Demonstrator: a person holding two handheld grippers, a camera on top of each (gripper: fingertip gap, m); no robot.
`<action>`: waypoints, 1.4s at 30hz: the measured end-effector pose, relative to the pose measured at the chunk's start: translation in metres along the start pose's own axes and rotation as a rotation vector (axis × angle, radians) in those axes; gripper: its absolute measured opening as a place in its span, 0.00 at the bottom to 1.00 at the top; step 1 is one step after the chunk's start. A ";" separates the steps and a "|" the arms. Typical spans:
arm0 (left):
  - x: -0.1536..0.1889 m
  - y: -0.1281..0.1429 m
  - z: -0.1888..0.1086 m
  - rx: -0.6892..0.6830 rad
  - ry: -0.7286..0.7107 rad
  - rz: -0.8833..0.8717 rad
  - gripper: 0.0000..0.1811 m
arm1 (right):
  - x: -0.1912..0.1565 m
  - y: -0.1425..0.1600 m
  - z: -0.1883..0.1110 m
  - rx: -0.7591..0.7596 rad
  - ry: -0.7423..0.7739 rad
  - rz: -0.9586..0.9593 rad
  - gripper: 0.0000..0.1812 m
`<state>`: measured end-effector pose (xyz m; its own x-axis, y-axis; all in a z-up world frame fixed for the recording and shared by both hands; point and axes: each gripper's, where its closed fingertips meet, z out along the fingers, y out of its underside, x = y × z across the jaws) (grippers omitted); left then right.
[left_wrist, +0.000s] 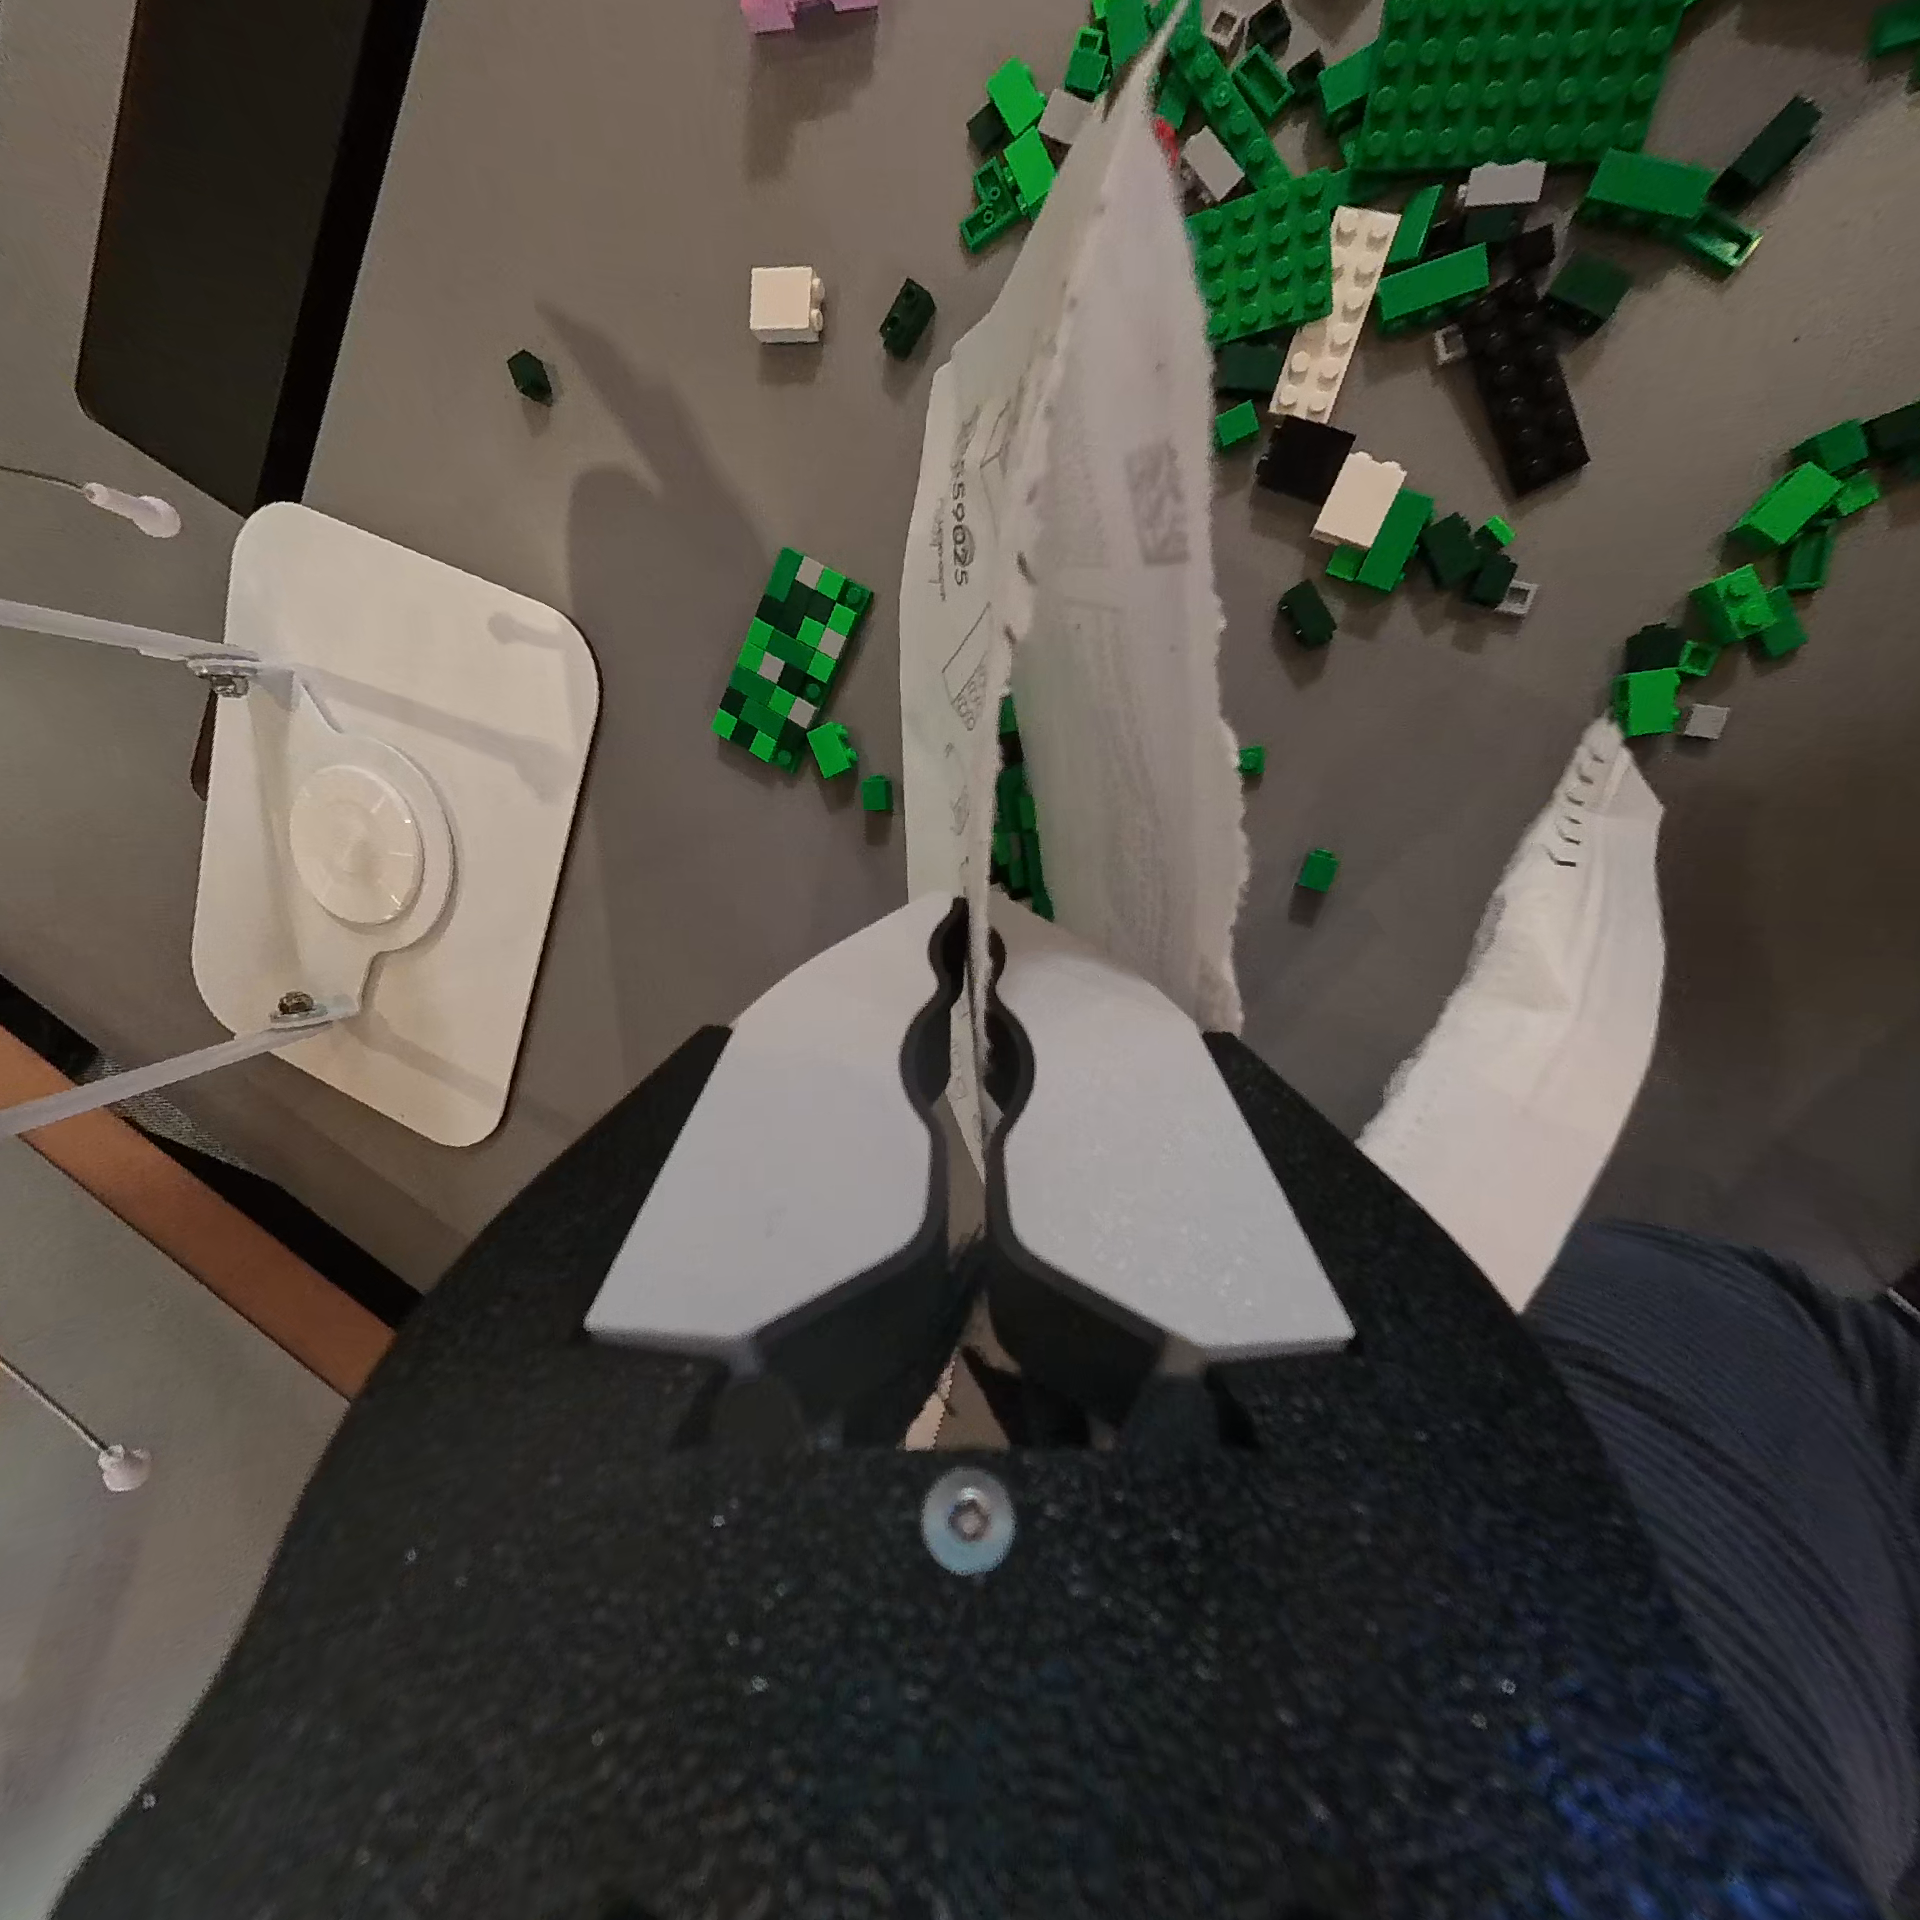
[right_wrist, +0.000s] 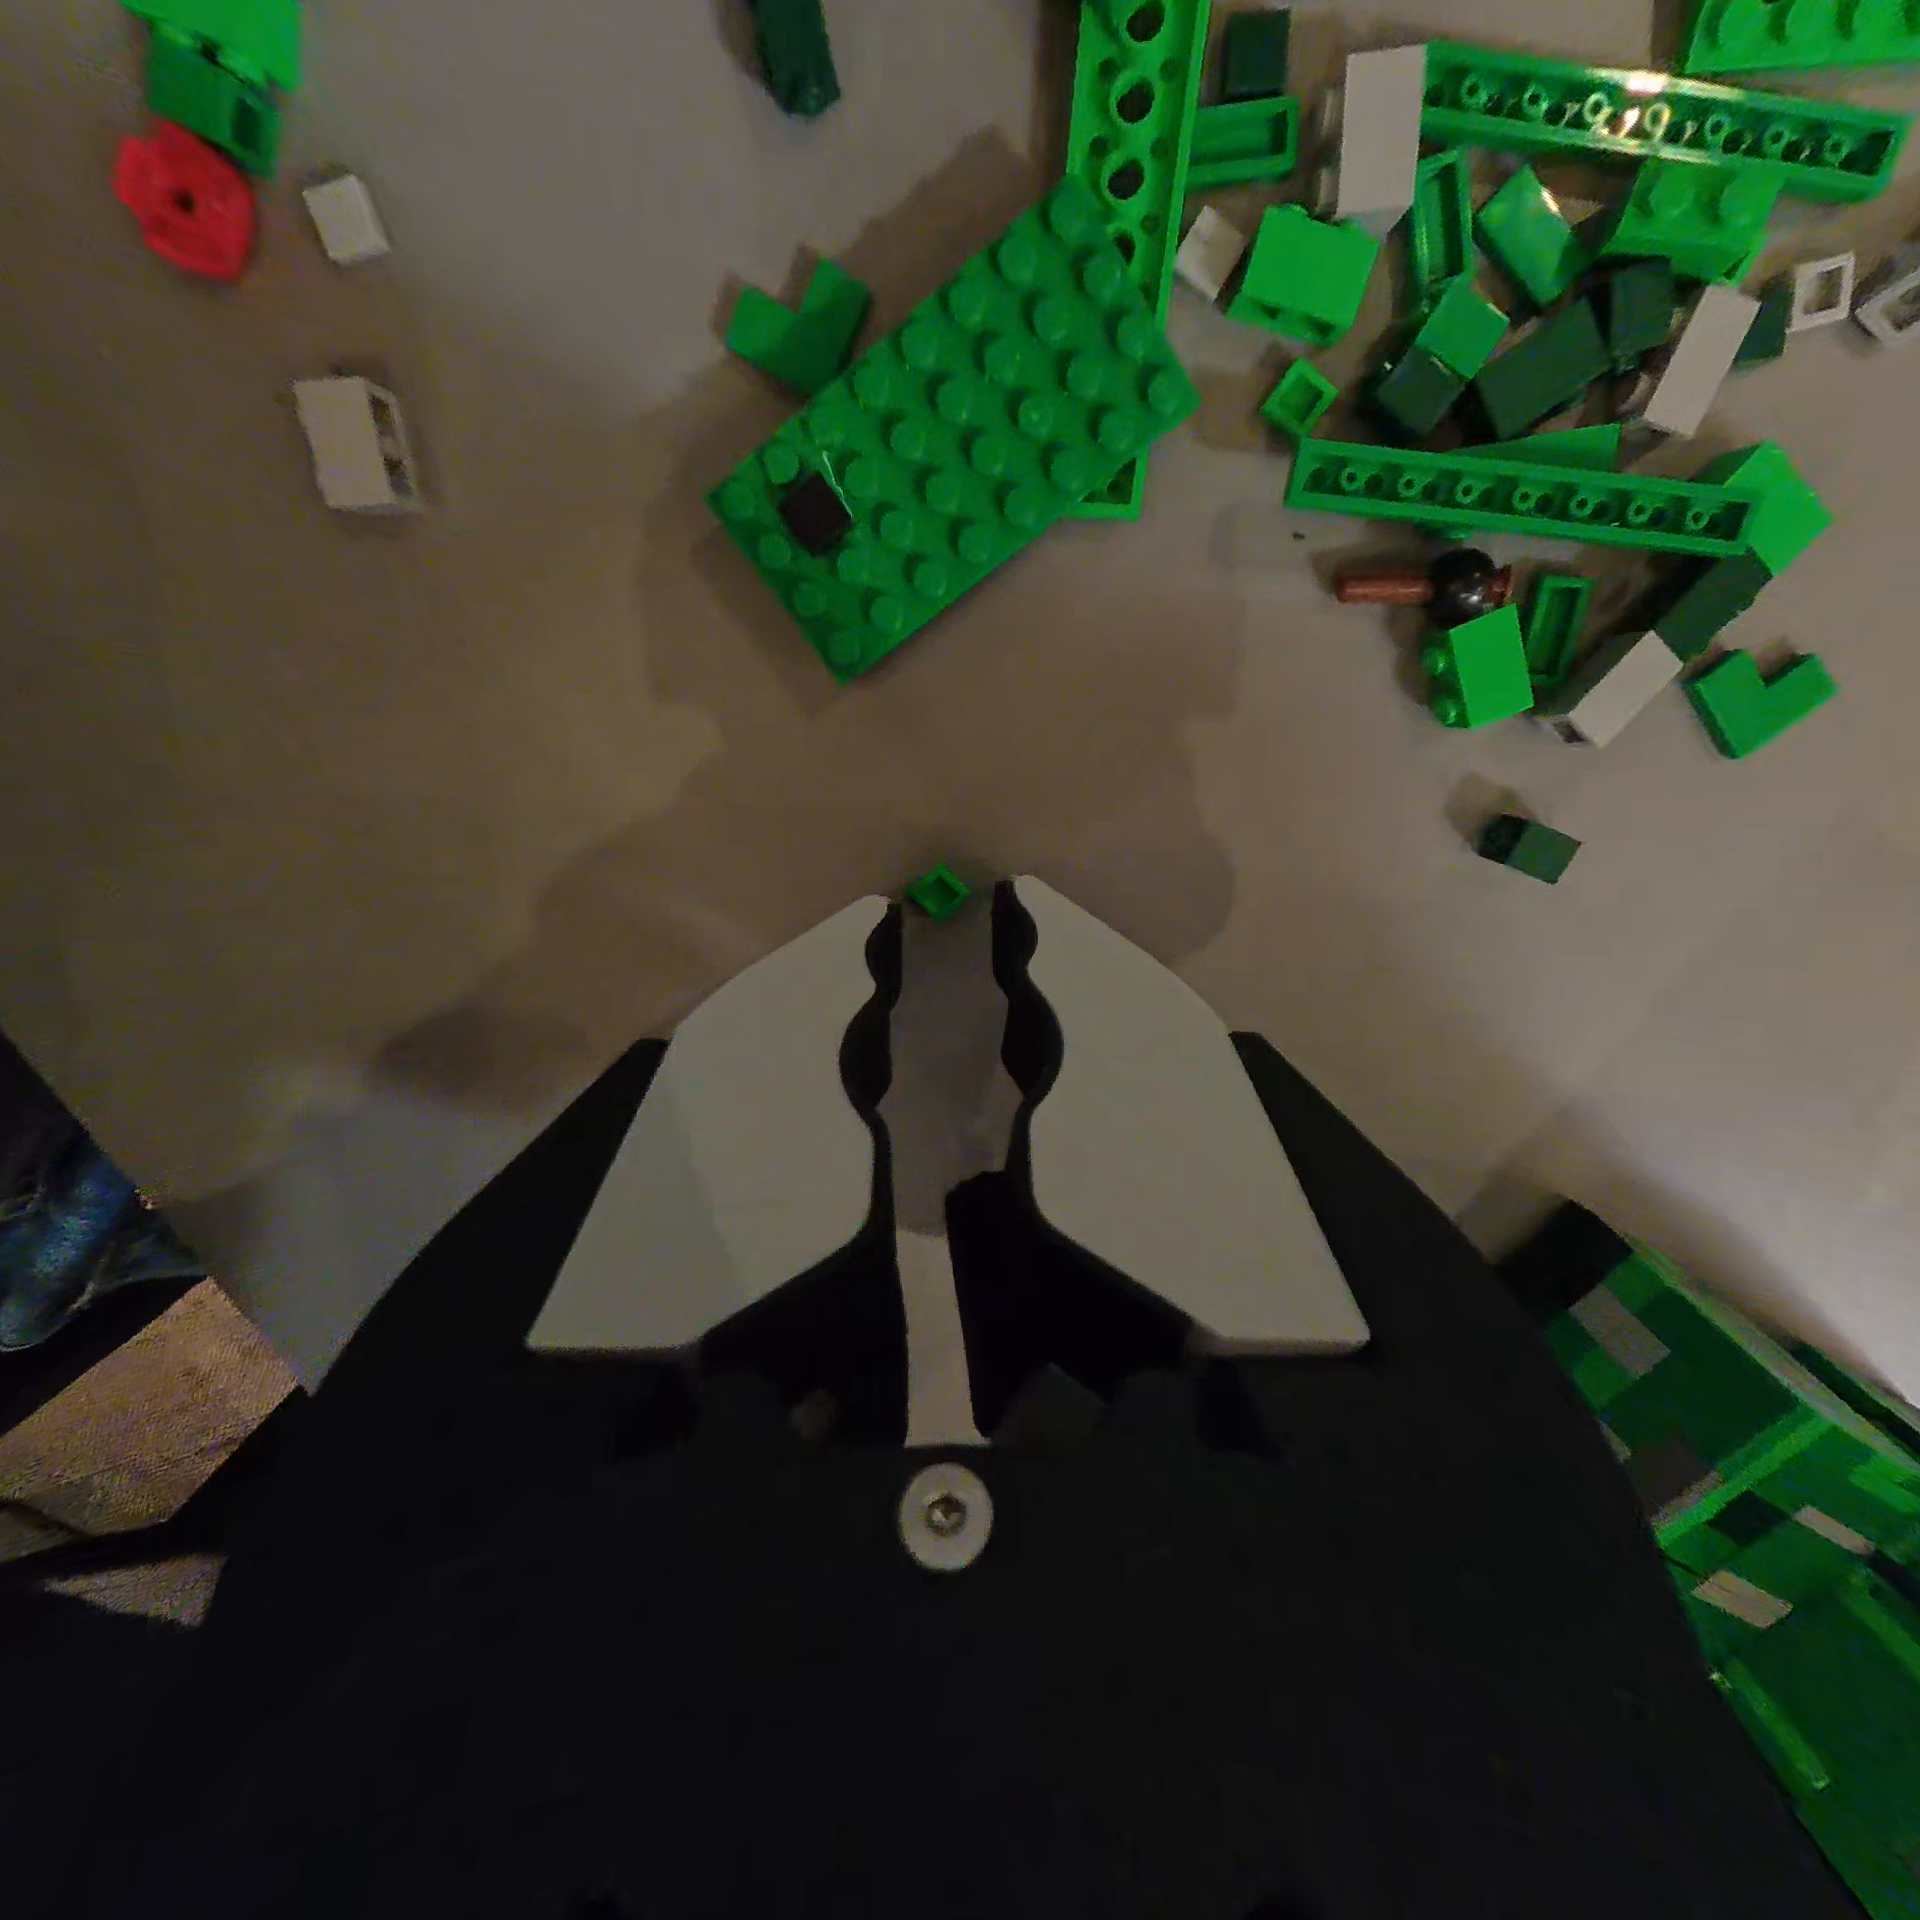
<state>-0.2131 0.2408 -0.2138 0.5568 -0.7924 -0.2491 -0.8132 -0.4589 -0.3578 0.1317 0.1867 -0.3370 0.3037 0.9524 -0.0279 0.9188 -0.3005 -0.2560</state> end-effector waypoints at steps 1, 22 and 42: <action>0.000 0.000 0.000 0.001 0.000 0.001 0.00 | -0.001 -0.001 0.000 0.005 -0.003 -0.002 0.08; 0.001 0.000 -0.001 0.000 -0.001 0.001 0.00 | 0.034 0.148 -0.042 -0.165 0.256 0.414 0.10; 0.002 -0.001 -0.001 0.007 0.003 0.008 0.00 | 0.045 -0.089 -0.012 0.190 0.039 -0.145 0.08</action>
<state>-0.2116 0.2396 -0.2129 0.5499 -0.7973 -0.2490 -0.8164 -0.4500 -0.3619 0.0669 0.2561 -0.3034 0.1849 0.9810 0.0584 0.8905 -0.1421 -0.4323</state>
